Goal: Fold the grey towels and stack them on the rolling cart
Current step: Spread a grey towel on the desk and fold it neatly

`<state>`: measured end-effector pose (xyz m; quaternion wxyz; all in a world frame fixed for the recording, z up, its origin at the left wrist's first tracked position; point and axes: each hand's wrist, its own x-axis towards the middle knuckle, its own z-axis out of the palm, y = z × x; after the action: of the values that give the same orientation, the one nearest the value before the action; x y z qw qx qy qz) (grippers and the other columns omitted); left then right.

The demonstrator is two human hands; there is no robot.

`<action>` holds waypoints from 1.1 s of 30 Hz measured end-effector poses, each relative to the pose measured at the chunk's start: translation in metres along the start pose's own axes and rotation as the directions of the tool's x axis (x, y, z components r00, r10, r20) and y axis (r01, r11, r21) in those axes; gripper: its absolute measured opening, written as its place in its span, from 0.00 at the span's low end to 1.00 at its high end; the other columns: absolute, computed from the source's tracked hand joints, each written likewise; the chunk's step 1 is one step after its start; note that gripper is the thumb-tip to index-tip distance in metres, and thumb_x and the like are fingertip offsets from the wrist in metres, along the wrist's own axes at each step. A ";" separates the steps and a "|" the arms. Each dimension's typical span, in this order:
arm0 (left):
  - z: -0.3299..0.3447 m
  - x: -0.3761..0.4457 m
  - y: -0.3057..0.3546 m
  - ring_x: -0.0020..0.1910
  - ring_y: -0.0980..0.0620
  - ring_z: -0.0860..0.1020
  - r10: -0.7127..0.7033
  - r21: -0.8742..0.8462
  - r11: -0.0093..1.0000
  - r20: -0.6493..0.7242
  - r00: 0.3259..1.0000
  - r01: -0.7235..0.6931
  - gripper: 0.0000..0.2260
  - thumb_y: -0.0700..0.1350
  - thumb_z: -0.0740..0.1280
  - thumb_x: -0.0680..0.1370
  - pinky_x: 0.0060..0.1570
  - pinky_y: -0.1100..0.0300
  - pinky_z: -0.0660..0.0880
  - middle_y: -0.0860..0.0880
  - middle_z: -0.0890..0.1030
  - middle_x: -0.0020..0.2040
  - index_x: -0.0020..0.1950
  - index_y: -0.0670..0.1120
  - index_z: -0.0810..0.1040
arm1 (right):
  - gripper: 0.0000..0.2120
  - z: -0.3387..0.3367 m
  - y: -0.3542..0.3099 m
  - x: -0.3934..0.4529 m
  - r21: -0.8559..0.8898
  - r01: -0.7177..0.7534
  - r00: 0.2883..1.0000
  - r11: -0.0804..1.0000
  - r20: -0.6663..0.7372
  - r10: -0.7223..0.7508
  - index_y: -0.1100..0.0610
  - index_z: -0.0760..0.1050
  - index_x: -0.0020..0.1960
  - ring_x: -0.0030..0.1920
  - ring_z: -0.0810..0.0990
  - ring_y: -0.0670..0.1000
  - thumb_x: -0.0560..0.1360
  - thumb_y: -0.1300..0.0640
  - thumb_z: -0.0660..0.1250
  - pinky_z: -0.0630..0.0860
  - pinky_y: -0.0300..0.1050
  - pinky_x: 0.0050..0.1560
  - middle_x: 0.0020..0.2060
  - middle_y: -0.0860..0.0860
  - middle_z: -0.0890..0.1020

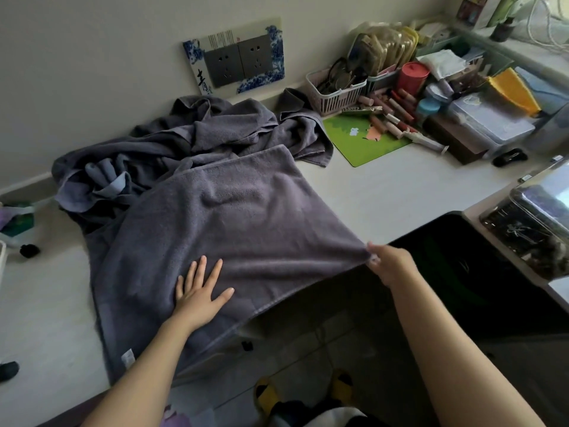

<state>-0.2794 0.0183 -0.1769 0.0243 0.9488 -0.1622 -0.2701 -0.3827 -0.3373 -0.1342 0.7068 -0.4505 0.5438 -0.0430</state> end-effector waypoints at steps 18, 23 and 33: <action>0.026 -0.026 0.021 0.75 0.46 0.33 -0.074 -0.043 0.997 -0.160 0.984 0.068 0.37 0.72 0.45 0.72 0.72 0.42 0.34 0.48 0.31 0.76 0.75 0.59 0.35 | 0.19 0.018 0.034 0.008 -0.908 0.260 0.826 0.328 0.033 -0.563 0.56 0.70 0.62 0.62 0.69 0.59 0.74 0.50 0.66 0.67 0.53 0.60 0.62 0.56 0.72; 0.039 -0.039 0.006 0.75 0.47 0.34 -0.114 -0.024 0.993 -0.183 0.977 0.112 0.38 0.72 0.33 0.65 0.72 0.44 0.35 0.50 0.33 0.76 0.72 0.58 0.31 | 0.24 0.027 0.048 0.010 -0.873 0.485 0.742 -0.052 0.443 -0.504 0.45 0.56 0.74 0.73 0.54 0.57 0.80 0.46 0.53 0.50 0.52 0.72 0.74 0.51 0.58; 0.043 -0.059 -0.036 0.76 0.43 0.37 -0.510 -0.293 0.841 -0.145 0.848 0.455 0.28 0.62 0.48 0.79 0.70 0.37 0.38 0.49 0.37 0.77 0.76 0.58 0.41 | 0.27 0.055 0.064 0.005 -0.781 0.574 0.710 -0.247 0.625 -0.325 0.48 0.40 0.76 0.75 0.37 0.52 0.80 0.43 0.43 0.34 0.49 0.74 0.76 0.50 0.41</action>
<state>-0.3387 0.0735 -0.1888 0.0908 0.9719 0.1217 -0.1801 -0.3640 -0.2696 -0.1814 0.1475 -0.9716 0.1303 0.1315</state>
